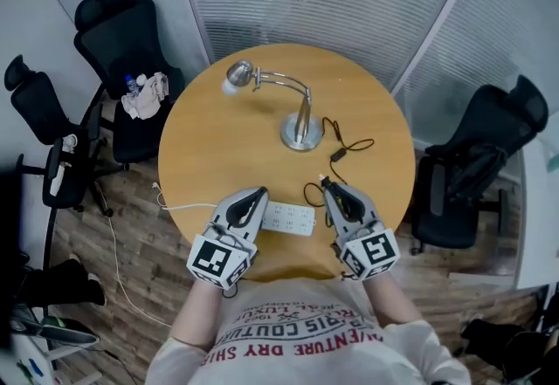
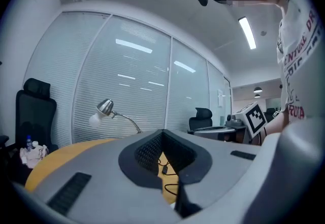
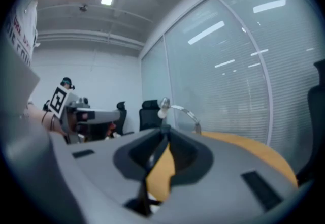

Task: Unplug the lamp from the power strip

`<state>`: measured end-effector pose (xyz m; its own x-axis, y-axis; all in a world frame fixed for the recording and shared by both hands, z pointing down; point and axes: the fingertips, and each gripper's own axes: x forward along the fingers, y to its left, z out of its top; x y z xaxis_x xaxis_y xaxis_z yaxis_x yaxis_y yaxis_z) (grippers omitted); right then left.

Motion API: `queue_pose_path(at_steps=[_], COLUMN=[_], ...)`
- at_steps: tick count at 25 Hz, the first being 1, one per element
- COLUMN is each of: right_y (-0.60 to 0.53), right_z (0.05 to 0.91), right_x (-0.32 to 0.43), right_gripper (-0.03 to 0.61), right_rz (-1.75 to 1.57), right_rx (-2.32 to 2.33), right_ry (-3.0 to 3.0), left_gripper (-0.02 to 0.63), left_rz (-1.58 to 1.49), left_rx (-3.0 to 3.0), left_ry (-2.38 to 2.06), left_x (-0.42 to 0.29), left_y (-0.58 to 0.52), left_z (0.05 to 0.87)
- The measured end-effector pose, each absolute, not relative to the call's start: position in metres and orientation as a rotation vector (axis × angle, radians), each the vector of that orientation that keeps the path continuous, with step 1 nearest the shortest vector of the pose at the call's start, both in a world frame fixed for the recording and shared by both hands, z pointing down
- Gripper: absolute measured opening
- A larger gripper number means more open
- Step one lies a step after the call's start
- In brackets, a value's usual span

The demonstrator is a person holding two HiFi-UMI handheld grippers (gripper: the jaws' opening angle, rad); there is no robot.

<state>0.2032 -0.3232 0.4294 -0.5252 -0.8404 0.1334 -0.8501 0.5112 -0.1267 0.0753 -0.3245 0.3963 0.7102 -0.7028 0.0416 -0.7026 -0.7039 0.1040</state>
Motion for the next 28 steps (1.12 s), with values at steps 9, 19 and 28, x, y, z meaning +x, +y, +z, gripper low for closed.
queue_pose_path(at_steps=[9,19,28], right_y=[-0.323,-0.33,-0.338], right_z=[0.425,0.428,0.431], right_x=[0.199,0.203,0.202], right_gripper=[0.072,0.072,0.072], right_rz=[0.252,0.247,0.217], right_rx=[1.504,1.525,1.502], right_ry=[-2.684,-2.647,-2.624], left_gripper=[0.028,0.028,0.028], left_rz=[-0.045,0.003,0.027], left_rx=[2.766,2.751,2.729], left_ry=[-1.222,-1.21,-1.216], left_x=[0.059,0.064,0.064], left_y=[-0.328,-0.334,-0.343], left_z=[0.394,0.406,0.412])
